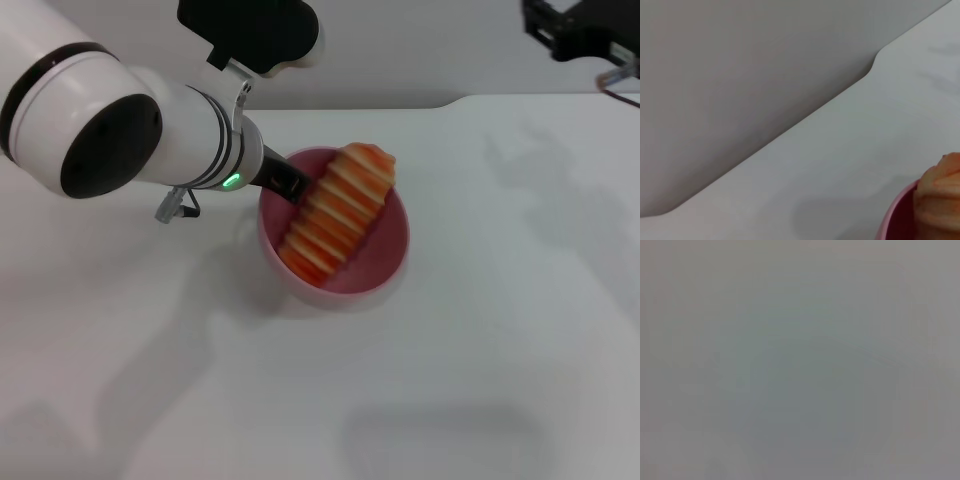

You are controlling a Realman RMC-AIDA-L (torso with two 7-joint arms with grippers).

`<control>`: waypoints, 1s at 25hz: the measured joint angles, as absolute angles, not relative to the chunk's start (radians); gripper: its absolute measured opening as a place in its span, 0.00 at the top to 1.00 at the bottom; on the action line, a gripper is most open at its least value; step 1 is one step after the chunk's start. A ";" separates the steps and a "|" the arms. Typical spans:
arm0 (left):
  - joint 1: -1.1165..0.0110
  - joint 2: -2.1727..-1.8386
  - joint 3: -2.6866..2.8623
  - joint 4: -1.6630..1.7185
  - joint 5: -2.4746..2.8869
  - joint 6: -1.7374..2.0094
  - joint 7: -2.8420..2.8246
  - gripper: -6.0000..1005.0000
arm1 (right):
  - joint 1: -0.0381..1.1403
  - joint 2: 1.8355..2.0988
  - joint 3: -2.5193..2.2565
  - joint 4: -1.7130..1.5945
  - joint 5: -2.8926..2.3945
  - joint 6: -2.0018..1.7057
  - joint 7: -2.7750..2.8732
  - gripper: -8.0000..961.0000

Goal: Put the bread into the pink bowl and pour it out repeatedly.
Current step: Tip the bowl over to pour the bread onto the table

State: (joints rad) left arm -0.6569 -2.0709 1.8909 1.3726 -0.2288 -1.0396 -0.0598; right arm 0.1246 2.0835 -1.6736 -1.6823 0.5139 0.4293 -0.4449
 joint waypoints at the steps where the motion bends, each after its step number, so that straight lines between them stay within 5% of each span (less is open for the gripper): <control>1: -0.657 -2.072 1.893 1.373 -0.230 -1.039 -0.060 0.95 | 0.106 2.085 -1.685 -1.673 0.512 0.383 -0.463 0.42; 12: -0.648 -2.073 1.912 1.373 -0.310 -1.004 -0.034 0.95 | -0.067 2.088 -1.906 -1.490 0.507 -0.255 -0.645 0.42; 25: -0.644 -2.073 2.009 1.381 -0.021 -0.970 -0.016 0.95 | -0.152 2.086 -1.927 -1.426 0.519 -0.369 -0.456 0.42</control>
